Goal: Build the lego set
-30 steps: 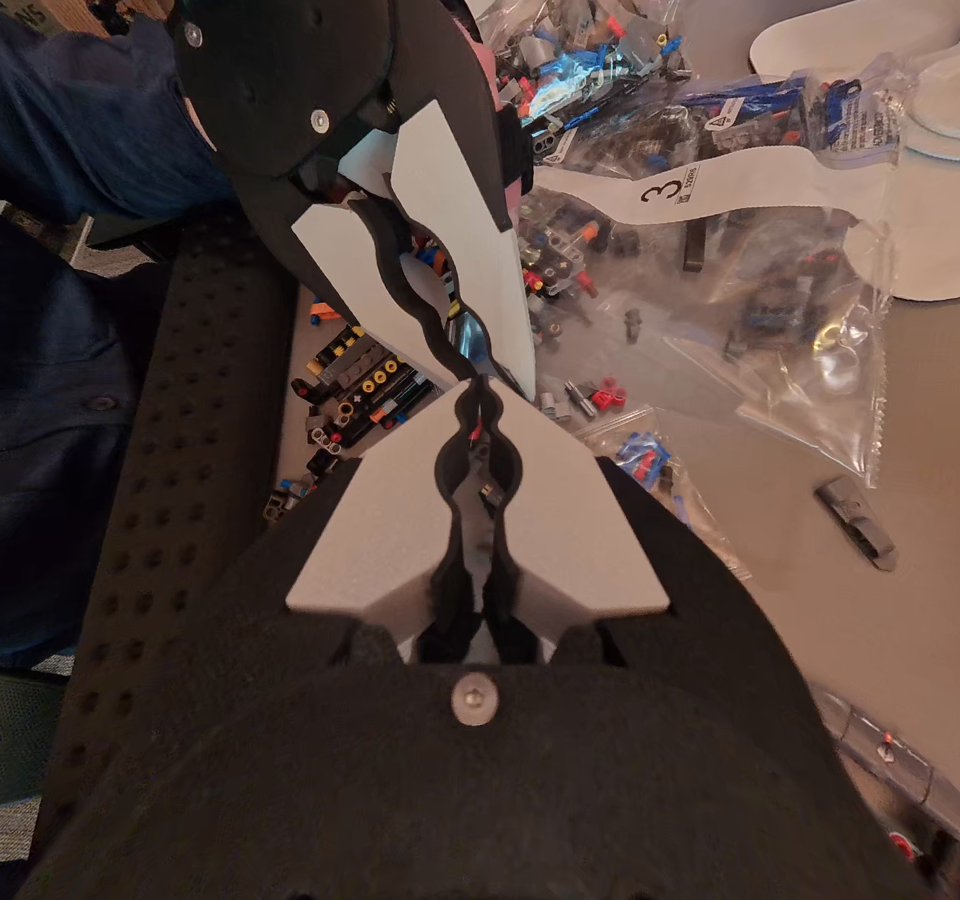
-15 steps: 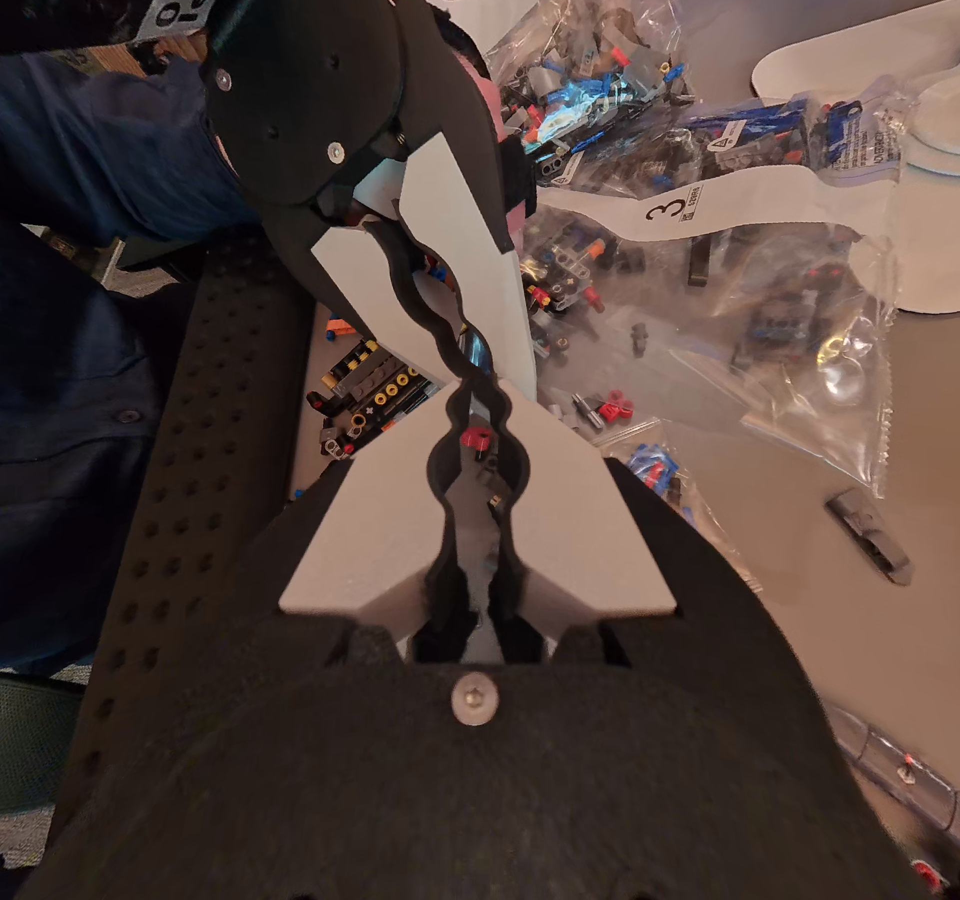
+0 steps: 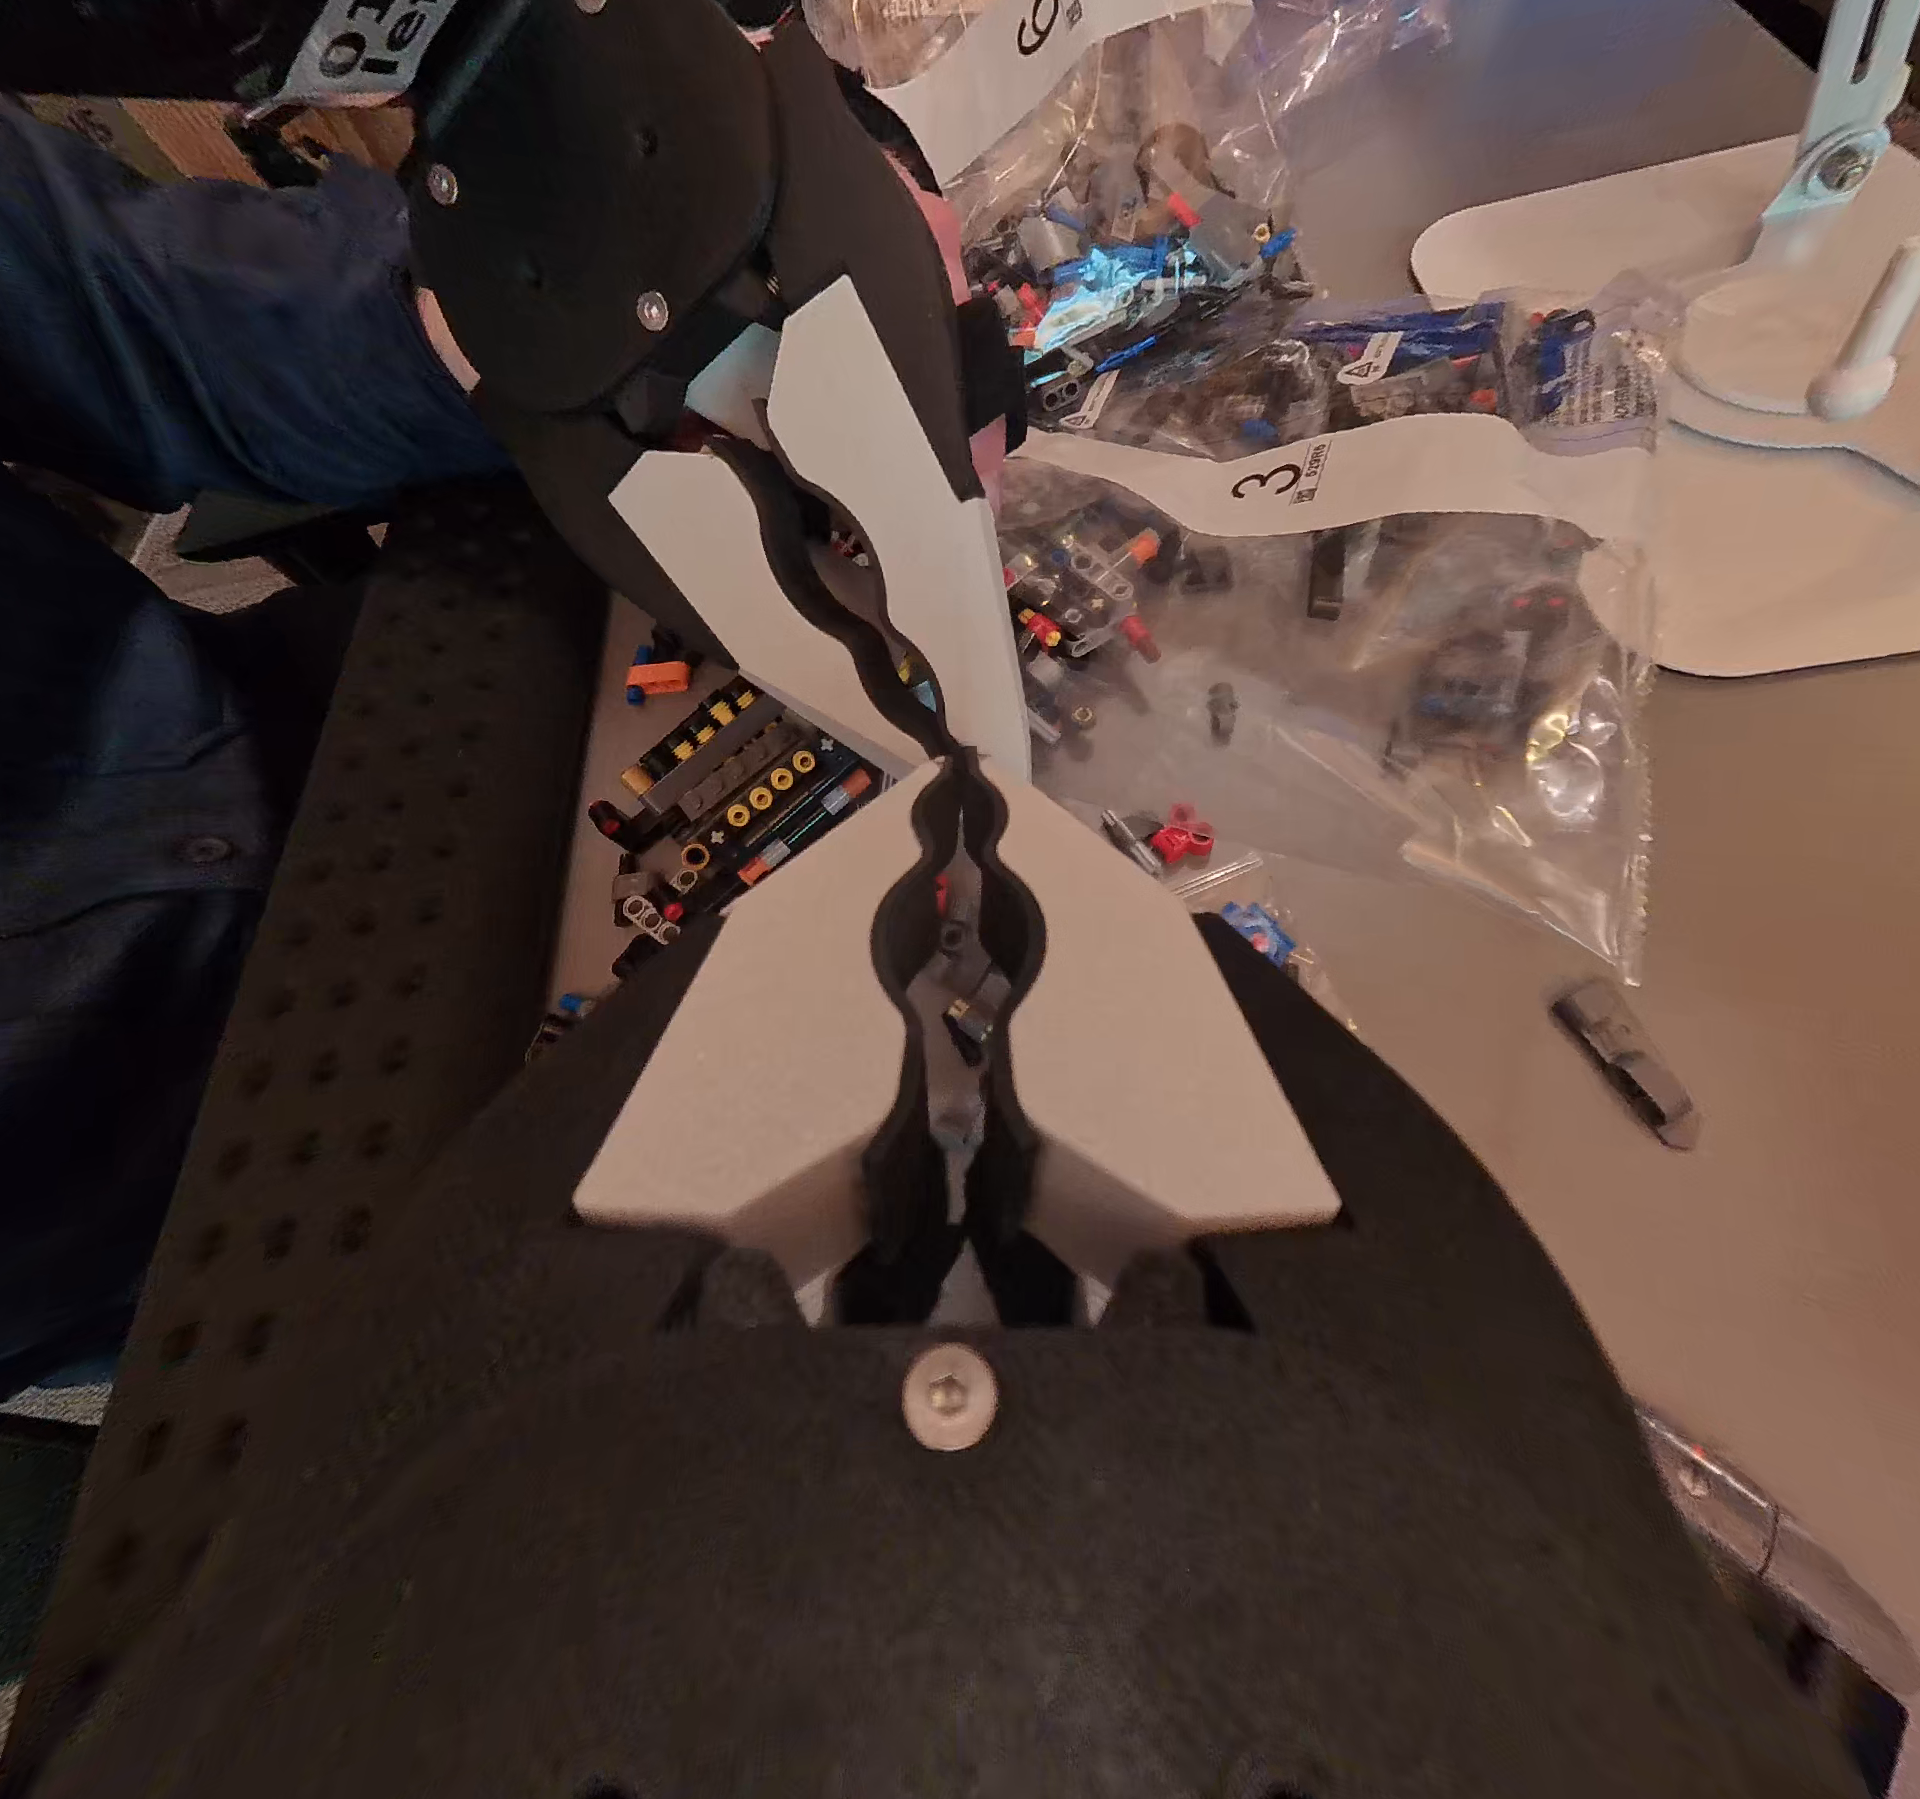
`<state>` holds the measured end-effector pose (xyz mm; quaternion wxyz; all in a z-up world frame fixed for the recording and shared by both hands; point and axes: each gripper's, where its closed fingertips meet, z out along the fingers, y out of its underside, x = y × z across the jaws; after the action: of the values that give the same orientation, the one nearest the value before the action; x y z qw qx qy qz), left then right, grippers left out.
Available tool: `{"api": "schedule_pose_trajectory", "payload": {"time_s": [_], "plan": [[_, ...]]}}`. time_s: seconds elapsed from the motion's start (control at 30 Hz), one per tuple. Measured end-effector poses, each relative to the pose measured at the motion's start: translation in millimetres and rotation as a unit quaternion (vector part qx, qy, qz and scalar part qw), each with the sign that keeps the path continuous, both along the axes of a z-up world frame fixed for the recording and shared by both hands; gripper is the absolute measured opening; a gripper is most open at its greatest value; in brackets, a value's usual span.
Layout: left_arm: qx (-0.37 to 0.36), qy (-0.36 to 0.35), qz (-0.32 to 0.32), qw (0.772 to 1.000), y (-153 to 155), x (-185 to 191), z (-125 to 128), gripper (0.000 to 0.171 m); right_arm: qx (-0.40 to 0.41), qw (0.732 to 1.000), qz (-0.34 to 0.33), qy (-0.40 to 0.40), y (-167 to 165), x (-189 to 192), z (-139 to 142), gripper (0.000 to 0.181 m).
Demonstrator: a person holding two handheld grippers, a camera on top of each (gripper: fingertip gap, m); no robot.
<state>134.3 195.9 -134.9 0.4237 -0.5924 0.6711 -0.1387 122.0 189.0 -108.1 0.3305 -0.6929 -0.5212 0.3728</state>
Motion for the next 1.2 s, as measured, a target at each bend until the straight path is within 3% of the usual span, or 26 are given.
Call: {"api": "schedule_pose_trajectory", "payload": {"time_s": [0.37,0.93,1.2], "plan": [[-0.01,0.009,0.004,1.0,0,-1,-3,0.0,0.035,0.999,0.01,-0.024,-3,-6,-6,0.014],[-0.003,0.01,0.001,1.0,-1,-1,-2,0.0,0.045,0.999,-0.008,-0.002,2,-3,4,0.0],[-0.016,0.009,0.021,1.0,7,-7,-3,0.0,0.025,0.993,-0.033,-0.108,12,12,-37,0.012]]}}
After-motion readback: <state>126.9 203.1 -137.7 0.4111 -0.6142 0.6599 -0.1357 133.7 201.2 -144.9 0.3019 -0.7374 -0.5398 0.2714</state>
